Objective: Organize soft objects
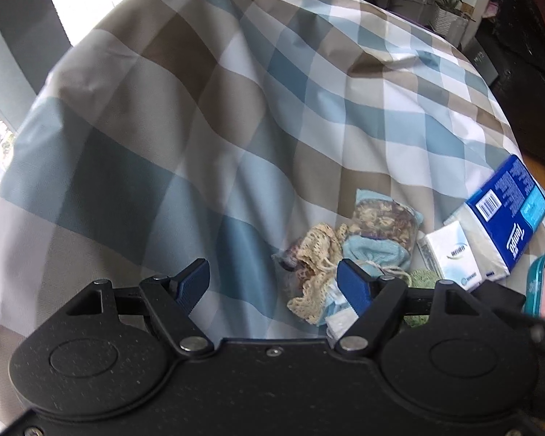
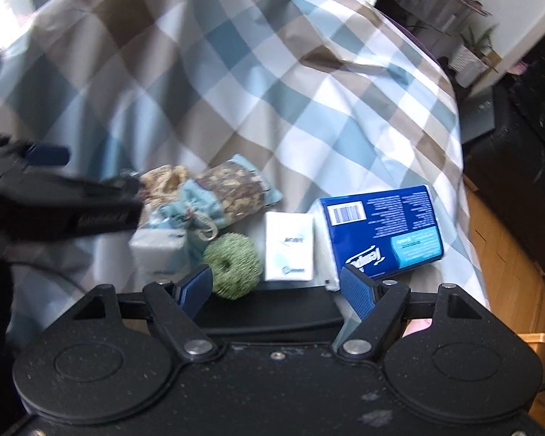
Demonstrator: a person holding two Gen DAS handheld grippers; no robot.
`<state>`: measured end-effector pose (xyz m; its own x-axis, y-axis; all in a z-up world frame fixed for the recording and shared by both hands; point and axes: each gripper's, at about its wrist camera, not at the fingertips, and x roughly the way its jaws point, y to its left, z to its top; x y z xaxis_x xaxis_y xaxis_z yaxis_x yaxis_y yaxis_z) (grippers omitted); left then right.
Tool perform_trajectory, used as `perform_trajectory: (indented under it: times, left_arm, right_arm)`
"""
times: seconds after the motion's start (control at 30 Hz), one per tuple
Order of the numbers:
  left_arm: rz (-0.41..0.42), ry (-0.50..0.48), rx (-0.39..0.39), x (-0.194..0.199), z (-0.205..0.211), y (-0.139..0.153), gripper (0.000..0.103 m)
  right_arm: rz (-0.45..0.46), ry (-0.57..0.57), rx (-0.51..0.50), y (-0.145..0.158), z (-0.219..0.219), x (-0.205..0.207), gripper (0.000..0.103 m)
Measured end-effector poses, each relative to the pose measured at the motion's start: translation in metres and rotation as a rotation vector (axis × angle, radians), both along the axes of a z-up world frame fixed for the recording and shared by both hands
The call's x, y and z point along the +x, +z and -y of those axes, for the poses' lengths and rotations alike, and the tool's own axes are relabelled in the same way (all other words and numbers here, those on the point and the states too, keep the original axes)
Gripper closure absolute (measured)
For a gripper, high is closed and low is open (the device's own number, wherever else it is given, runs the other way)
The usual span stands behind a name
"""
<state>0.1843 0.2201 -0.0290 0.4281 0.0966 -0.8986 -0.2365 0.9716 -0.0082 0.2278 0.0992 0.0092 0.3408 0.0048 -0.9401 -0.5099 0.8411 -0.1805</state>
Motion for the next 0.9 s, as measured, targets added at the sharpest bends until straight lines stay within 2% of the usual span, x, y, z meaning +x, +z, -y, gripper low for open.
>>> perform_trajectory:
  times: [0.13, 0.23, 0.4, 0.53, 0.6, 0.9]
  left_arm:
    - [-0.011, -0.055, -0.044, 0.002, 0.012, -0.008, 0.03]
    - [0.005, -0.083, -0.053, 0.004, 0.021, -0.011, 0.03]
    - [0.028, -0.162, -0.024, 0.005, 0.042, -0.015, 0.03]
    - [-0.013, -0.199, 0.067, 0.006, 0.057, -0.027, 0.03]
    - [-0.041, -0.188, 0.088, 0.007, 0.056, -0.032, 0.03]
    - [-0.152, -0.095, 0.04, -0.002, 0.032, -0.044, 0.03]
  right_arm:
    - [-0.012, -0.116, -0.01, -0.008, 0.011, 0.024, 0.027]
    - [0.009, -0.152, -0.012, -0.008, 0.019, 0.032, 0.027]
    - [0.024, -0.187, 0.001, -0.002, 0.029, 0.035, 0.027]
    - [0.035, -0.19, 0.017, 0.005, 0.029, 0.032, 0.027]
    - [0.043, -0.178, 0.021, 0.008, 0.027, 0.029, 0.027]
    - [0.049, -0.145, 0.039, 0.018, 0.017, 0.02, 0.027]
